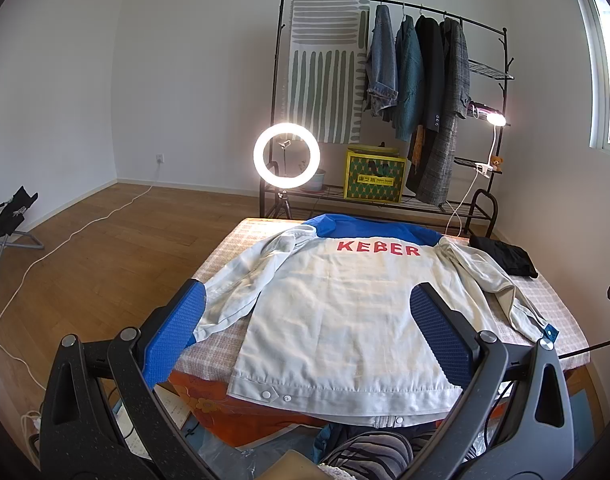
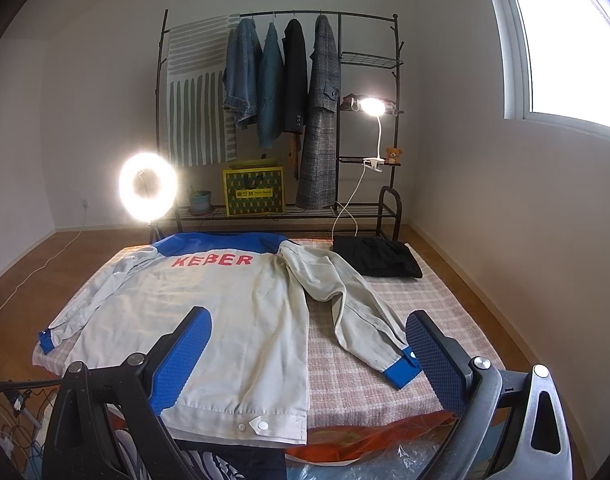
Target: Fold large clothes
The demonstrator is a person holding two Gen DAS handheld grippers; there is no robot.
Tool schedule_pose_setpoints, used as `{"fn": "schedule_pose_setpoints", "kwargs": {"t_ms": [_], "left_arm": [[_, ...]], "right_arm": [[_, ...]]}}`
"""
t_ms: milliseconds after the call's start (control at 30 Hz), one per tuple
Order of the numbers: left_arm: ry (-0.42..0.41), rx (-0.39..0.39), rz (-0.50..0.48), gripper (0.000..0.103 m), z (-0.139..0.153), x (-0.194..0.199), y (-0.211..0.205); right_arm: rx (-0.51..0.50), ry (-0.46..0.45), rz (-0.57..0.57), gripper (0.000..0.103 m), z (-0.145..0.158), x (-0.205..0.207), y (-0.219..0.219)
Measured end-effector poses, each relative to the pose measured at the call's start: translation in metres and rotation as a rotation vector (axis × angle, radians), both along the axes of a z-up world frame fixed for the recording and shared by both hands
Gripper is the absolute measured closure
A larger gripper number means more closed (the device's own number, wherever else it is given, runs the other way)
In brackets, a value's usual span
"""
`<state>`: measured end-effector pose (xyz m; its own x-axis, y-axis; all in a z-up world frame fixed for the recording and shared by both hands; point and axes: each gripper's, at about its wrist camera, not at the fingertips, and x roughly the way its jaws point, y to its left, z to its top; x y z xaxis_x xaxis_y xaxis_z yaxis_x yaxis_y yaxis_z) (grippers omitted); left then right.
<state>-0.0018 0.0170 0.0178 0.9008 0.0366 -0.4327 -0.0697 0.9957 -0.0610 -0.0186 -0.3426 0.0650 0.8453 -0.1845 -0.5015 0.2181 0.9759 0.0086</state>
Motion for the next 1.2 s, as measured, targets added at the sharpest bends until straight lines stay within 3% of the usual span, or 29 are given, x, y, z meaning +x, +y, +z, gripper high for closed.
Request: {"fn": "schedule_pose_setpoints", "kwargs": {"t_ms": [467, 800, 1033, 1200], "left_arm": [[-0.004, 0.001, 0.003, 0.000, -0.002, -0.001, 0.001], [-0.004, 0.001, 0.061, 0.000, -0.001, 0.000, 0.029], [0.012, 0.017, 0.151, 0.000, -0.024, 0.006, 0.071], [0.047, 0.023, 0.219, 0.000, -0.057, 0.019, 0.119]], "right_arm": [[-0.007, -0.002, 0.011, 0.004, 0.003, 0.002, 0.005], [-0.017, -0.003, 0.048, 0.004, 0.002, 0.007, 0.020], [-0.003, 0.009, 0.087, 0.005, 0.000, 0.022, 0.039], [0.000, 0.011, 0.134, 0.006, 0.000, 0.032, 0.062]]}}
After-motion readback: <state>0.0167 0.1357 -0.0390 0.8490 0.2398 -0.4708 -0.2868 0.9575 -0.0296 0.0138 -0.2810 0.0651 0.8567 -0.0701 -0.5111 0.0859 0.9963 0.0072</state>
